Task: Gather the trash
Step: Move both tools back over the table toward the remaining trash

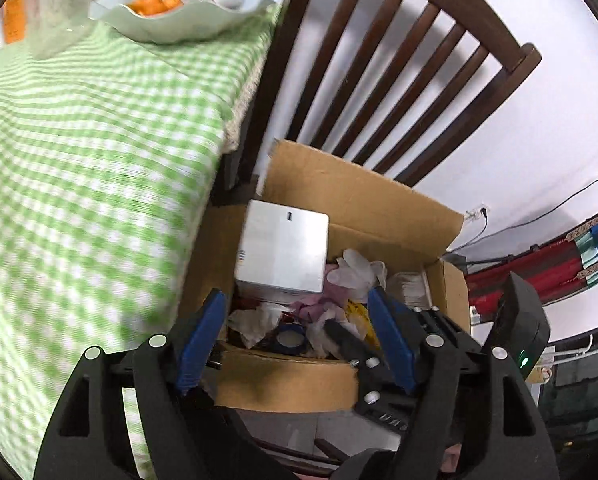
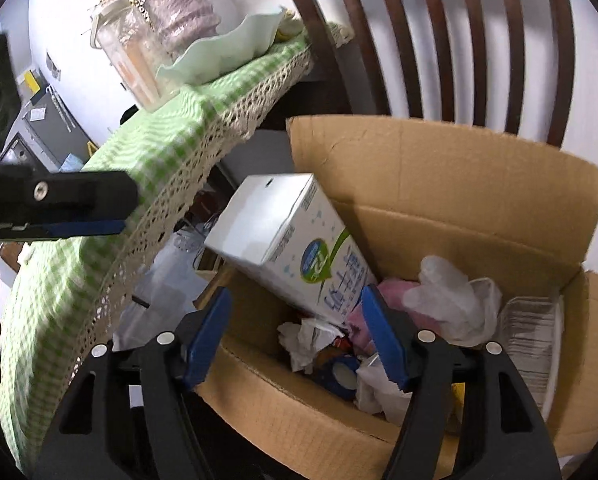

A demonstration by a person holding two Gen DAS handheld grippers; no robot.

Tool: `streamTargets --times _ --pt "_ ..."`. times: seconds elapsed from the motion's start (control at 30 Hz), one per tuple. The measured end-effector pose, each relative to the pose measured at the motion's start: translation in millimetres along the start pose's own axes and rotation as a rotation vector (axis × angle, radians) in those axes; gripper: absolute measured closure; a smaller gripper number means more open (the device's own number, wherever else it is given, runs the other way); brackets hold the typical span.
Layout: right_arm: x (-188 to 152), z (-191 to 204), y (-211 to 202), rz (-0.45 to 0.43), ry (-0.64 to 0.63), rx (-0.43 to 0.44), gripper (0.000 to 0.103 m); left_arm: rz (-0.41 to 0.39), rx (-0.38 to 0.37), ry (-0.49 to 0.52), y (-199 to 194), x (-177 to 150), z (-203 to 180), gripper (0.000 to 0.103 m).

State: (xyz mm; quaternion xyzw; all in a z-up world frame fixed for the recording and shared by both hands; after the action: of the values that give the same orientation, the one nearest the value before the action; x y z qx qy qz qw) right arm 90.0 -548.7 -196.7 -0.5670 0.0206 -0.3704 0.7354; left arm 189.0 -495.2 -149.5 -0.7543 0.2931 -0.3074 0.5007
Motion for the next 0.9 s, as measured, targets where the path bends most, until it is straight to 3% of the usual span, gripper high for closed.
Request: streamTargets --times 0.3,0.53,0.8,0.9 --pt "7.8 -12.7 -34.1 -0.064 0.018 -0.100 0.038 -0.099 0.017 0.005 -34.7 -9.5 15.1 0.032" --pt "17.3 -9.0 -57.4 -0.108 0.012 -0.157 0.038 -0.241 0.044 -0.007 -68.1 -11.6 33.6 0.026" --pt "30.4 33.8 -67.6 -0.139 -0.050 -0.182 0.038 -0.394 0.082 -0.090 -138.6 -23.1 92.9 0.023" --pt "35.1 55.9 -69.2 -0.154 -0.082 -0.181 0.033 -0.458 0.118 -0.127 -171.2 -27.5 125.5 0.023"
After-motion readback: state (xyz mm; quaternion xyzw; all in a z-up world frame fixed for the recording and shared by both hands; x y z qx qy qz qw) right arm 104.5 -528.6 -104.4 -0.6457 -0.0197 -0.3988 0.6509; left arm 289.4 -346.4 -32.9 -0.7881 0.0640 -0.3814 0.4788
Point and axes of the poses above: each gripper's, at about its wrist camera, not at the fingertips, and y roughly the way its jaws point, z to its left, x to its top, the point moved 10 cm from there along y, roughly the way its jaws point, and after that the axes turned 14 degrees about z, right-handed, at the moved point
